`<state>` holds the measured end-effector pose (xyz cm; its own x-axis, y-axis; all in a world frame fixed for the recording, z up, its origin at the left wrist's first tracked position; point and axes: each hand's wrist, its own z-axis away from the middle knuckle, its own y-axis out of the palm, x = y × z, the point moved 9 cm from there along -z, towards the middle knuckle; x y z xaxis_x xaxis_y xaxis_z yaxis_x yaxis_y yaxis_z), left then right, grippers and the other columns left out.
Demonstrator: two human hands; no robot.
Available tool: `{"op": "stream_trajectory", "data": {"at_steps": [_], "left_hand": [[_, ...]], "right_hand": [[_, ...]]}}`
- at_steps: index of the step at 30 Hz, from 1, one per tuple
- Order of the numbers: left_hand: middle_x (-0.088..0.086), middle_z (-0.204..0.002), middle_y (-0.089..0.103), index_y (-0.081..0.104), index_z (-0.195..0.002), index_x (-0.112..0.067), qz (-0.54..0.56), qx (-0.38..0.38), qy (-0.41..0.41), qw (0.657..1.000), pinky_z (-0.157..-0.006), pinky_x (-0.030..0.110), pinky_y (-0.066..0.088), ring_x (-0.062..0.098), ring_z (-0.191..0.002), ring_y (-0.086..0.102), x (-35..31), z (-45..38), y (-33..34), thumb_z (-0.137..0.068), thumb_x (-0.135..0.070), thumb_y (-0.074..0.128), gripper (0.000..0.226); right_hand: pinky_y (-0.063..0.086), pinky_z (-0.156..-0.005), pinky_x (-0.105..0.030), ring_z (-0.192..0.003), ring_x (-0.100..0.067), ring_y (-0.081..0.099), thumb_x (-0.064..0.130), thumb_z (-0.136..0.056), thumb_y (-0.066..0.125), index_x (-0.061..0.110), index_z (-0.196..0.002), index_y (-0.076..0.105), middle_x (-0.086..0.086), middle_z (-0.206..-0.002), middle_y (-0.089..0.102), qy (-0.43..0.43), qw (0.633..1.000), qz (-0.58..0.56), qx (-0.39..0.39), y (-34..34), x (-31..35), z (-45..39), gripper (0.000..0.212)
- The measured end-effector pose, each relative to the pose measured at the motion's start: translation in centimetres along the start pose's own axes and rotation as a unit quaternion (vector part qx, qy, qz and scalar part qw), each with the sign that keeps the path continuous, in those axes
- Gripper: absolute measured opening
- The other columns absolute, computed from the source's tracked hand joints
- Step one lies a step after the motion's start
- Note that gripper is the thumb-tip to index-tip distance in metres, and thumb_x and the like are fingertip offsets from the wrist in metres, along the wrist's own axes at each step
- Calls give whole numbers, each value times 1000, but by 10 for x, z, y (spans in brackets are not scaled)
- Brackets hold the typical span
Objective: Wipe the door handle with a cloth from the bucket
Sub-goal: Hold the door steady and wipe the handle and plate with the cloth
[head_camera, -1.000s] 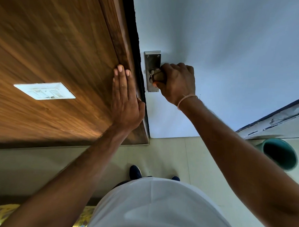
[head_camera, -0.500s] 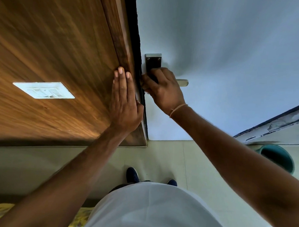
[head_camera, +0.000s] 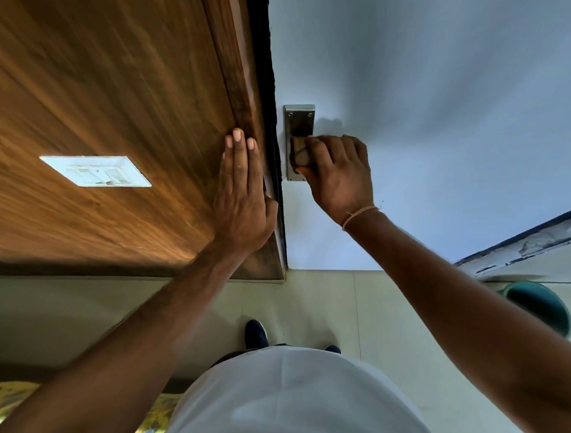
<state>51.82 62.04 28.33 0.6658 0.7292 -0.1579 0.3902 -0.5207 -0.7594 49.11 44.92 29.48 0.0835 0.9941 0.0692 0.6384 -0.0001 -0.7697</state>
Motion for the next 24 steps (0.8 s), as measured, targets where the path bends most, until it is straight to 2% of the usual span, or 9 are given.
{"op": "stream_trajectory", "data": {"at_steps": [6,12,16,21,22,24], "left_hand": [[33,-174,20,20,-165,10,6,-10,-14,1000,-136,56,23,47,-165,17,-4,-2,-1,-84,-5,65,94],[32,-175,17,20,-166,10,22,-5,-12,1000,-137,55,20,47,-166,15,-4,-2,1,-84,-4,65,95],[32,-175,16,18,-166,10,21,-6,-21,1000,-138,54,18,46,-166,13,-5,-1,0,-85,-4,62,93],[34,-175,16,17,-165,11,29,-5,-24,999,-136,57,20,48,-165,13,-8,-1,2,-84,-4,63,94],[34,-175,15,17,-165,11,30,-3,-24,999,-136,57,19,48,-166,13,-8,-2,3,-84,-4,63,95],[34,-175,15,16,-166,11,29,-1,-25,999,-136,57,19,48,-166,13,-6,-1,3,-85,-4,63,94]], "right_hand": [[49,-95,-48,-92,-38,65,47,-103,56,7,-121,66,-15,-104,71,-4,999,42,23,3,9,-11,45],[46,-96,-47,-97,-37,63,65,-104,46,12,-106,66,-11,-100,72,5,998,27,48,-5,-29,-5,57],[45,-96,-47,-98,-37,65,63,-102,47,13,-110,67,-12,-105,73,30,994,51,91,-2,-25,-11,55],[48,-93,-48,-95,-42,68,53,-103,50,13,-131,56,-17,-104,75,4,991,37,127,7,-1,-21,49],[48,-92,-47,-92,-41,68,54,-104,47,15,-132,55,-17,-100,74,-14,991,36,130,7,-6,-21,48],[45,-89,-45,-88,-39,68,59,-106,39,21,-120,60,-13,-91,73,-27,990,34,134,3,-24,-21,46]]}}
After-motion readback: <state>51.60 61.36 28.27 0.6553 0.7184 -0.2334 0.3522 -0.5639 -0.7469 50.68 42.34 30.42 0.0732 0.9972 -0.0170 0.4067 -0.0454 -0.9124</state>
